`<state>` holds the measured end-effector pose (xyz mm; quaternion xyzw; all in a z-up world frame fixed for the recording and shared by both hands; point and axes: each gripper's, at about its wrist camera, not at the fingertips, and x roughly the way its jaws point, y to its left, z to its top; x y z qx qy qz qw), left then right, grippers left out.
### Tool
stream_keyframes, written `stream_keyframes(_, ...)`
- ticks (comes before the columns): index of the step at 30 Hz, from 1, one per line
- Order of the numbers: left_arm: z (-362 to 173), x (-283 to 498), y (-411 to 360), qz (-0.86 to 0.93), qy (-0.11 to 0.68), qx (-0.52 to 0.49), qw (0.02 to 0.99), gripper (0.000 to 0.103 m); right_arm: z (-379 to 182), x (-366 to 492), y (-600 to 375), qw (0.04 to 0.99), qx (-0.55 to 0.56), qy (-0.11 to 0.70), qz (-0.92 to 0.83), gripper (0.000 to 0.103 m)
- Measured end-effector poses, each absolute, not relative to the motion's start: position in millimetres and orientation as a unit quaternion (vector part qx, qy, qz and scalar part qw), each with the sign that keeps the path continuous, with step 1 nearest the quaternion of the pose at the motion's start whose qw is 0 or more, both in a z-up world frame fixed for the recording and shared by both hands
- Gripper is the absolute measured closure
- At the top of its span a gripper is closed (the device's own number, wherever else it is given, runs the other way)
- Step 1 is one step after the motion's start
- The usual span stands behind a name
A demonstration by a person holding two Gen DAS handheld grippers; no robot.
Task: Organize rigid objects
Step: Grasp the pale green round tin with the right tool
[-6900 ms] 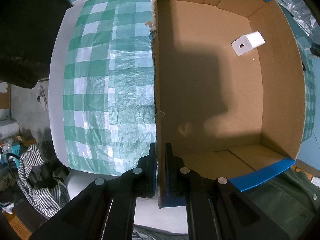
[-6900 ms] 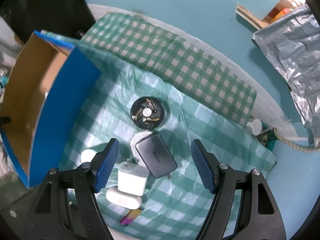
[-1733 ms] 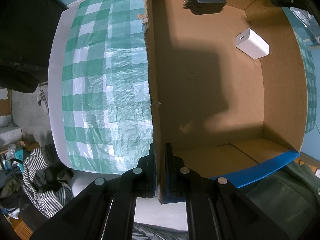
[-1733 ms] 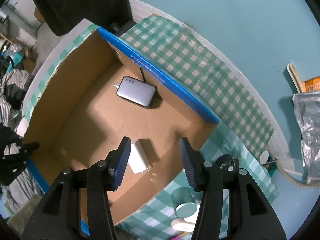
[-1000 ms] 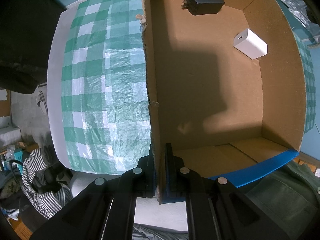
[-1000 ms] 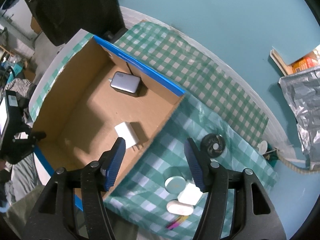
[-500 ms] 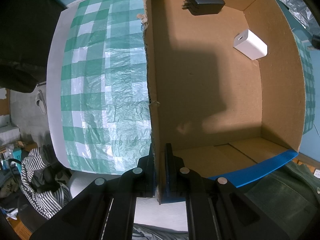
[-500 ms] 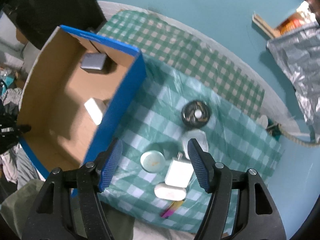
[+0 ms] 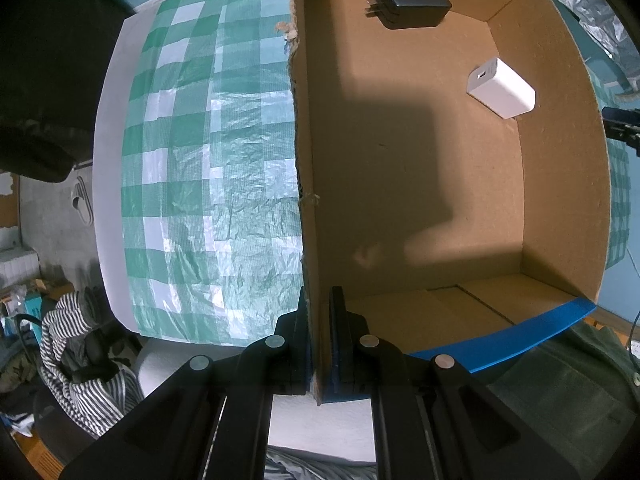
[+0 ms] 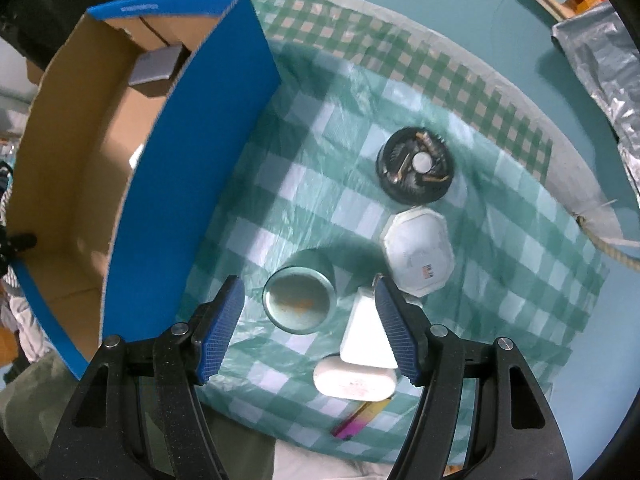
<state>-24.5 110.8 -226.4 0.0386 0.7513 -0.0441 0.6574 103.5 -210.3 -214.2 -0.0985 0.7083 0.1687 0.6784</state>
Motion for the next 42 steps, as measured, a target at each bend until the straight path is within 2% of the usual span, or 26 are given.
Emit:
stream_keyframes(17, -224.8, -24.8, 109.9, -0.044, 0.751, 0.039, 0.658, 0.096, -257.0, 100.6, -202.5, 0.665, -0.108, 0.723, 0.153, 0.036)
stream_keyframes(18, -224.8, -24.8, 109.9, -0.044, 0.751, 0.039, 0.658, 0.096, -258.7, 99.6, -202.1, 0.665, -0.108, 0.723, 0.152, 0.042)
stream_keyframes(19, -224.7, -25.0, 109.4, -0.045, 0.751, 0.04, 0.658, 0.096, -260.2, 99.6, -202.1, 0.665, -0.108, 0.723, 0.151, 0.053)
stream_keyframes(21, -224.8, -24.3, 109.6, -0.045, 0.751, 0.038, 0.658, 0.096, -263.0, 100.0, -202.8, 0.663, -0.099, 0.726, 0.149, 0.057)
stream_keyframes(42, -225.7, -22.5, 111.1, -0.046, 0.752, 0.039, 0.657, 0.096, -236.5, 98.9, -195.9, 0.659, -0.112, 0.725, 0.164, 0.059)
